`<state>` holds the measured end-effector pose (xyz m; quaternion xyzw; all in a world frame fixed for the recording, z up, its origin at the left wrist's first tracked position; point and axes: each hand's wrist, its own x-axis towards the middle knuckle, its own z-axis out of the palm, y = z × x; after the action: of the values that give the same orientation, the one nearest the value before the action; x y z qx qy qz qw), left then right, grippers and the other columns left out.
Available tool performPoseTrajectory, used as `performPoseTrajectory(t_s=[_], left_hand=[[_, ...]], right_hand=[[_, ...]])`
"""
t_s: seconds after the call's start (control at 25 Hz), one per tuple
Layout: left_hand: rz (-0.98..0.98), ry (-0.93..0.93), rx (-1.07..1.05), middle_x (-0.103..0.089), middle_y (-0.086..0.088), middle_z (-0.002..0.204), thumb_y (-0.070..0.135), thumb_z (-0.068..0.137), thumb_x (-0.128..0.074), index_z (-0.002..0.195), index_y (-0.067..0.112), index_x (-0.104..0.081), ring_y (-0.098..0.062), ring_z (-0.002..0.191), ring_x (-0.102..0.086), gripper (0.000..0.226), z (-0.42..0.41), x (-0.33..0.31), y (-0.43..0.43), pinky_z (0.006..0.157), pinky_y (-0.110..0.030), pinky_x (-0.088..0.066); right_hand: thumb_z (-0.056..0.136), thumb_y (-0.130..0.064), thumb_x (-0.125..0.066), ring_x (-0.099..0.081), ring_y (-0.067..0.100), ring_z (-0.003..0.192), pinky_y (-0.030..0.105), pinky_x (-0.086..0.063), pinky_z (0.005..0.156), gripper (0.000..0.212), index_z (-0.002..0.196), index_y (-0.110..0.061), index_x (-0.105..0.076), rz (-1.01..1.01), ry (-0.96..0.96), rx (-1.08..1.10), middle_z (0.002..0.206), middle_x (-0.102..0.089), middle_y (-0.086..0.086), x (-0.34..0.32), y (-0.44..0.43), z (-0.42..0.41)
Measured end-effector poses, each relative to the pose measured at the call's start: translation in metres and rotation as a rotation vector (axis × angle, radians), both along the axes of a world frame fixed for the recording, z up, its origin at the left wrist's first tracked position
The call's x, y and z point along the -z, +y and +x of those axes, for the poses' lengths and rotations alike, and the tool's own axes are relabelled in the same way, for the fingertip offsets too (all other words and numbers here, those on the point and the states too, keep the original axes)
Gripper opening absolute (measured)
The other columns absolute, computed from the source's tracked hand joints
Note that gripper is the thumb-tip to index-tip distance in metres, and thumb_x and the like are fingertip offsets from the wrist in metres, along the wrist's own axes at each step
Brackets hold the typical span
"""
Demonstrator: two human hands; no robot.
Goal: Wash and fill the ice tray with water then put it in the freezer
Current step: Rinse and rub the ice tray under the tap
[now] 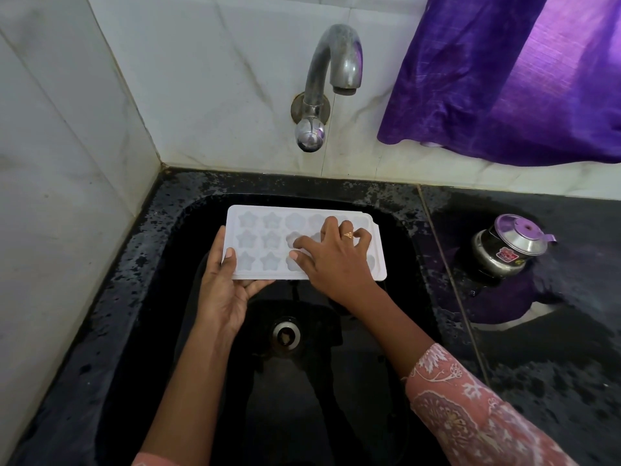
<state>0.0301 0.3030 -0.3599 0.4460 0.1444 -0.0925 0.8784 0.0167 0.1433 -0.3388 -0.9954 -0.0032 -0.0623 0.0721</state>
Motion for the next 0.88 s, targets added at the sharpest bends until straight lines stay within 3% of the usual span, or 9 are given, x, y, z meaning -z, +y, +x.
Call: performPoseTrajectory(t_s=[0.36, 0.64, 0.88], left_hand=[[-0.009, -0.005, -0.003, -0.059, 0.004, 0.118, 0.017, 0.1, -0.037, 0.142, 0.026, -0.037, -0.019, 0.1, -0.063, 0.043, 0.001, 0.001, 0.002, 0.059, -0.036, -0.059], [-0.042, 0.016, -0.017, -0.061, 0.005, 0.114, 0.017, 0.1, -0.037, 0.139, 0.028, -0.04, -0.019, 0.098, -0.063, 0.041, -0.001, -0.001, -0.003, 0.061, -0.038, -0.06], [-0.072, 0.016, -0.007, -0.061, 0.002, 0.116, 0.016, 0.1, -0.036, 0.139, 0.028, -0.04, -0.022, 0.1, -0.063, 0.041, -0.003, -0.002, -0.005, 0.059, -0.038, -0.059]], right_hand=[[0.095, -0.05, -0.035, -0.032, 0.027, 0.114, 0.042, -0.011, 0.094, 0.036, 0.125, -0.035, -0.05, 0.021, 0.048, -0.034, 0.119, -0.037, 0.006, -0.005, 0.005, -0.002], [0.096, -0.045, -0.038, -0.037, 0.027, 0.108, 0.044, -0.016, 0.094, 0.036, 0.127, -0.031, -0.05, 0.064, -0.049, -0.065, 0.113, -0.041, 0.008, -0.012, 0.013, -0.001], [0.096, -0.047, -0.036, -0.035, 0.029, 0.113, 0.045, -0.018, 0.095, 0.039, 0.129, -0.032, -0.049, -0.005, 0.008, -0.097, 0.119, -0.039, 0.009, -0.008, 0.024, 0.005]])
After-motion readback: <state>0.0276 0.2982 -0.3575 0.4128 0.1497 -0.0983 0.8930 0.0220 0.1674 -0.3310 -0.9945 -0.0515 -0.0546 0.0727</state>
